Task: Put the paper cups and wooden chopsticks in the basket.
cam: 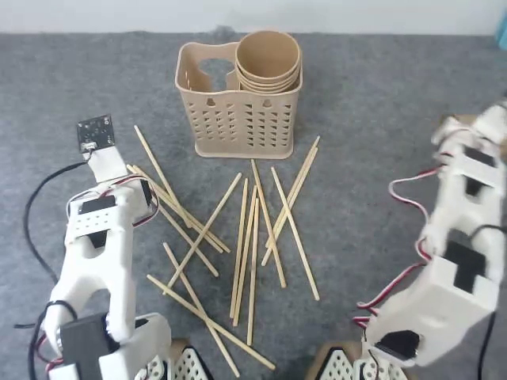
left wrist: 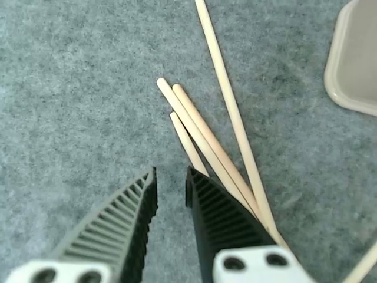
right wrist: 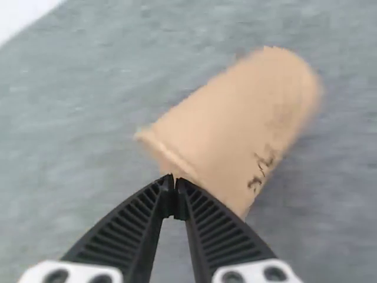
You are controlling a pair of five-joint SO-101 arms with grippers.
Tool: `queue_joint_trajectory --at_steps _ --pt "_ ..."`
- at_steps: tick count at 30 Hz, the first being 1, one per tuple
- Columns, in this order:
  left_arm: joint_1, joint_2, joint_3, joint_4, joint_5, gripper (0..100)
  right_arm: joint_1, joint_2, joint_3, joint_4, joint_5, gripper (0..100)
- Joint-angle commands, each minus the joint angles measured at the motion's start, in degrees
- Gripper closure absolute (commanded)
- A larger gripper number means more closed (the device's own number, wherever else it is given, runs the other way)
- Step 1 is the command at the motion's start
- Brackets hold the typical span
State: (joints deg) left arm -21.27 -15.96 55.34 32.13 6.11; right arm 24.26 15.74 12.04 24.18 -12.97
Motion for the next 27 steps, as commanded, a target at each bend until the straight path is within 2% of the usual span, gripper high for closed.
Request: queue_joint_trajectory --at_steps 1,9,13,19,27 --pt "0.09 -2.90 -0.22 -1.23 -0.62 92 5.67 -4.79 -0.79 -0.04 3.78 99.0" --pt "0.09 -2.90 -0.22 -1.14 -0.62 92 12.53 -4.79 -5.19 -4.35 4.22 98.7" --pt "0.09 -2.90 -0.22 -1.14 -0.62 92 13.85 -6.11 -5.71 -3.56 8.00 98.6" --pt "0.09 -2.90 -0.22 -1.14 -0.62 92 13.93 -11.74 -5.54 6.55 13.45 97.6" --pt "0.09 -2.90 -0.22 -1.05 -0.62 92 15.25 -13.49 -4.75 11.47 23.03 72.0"
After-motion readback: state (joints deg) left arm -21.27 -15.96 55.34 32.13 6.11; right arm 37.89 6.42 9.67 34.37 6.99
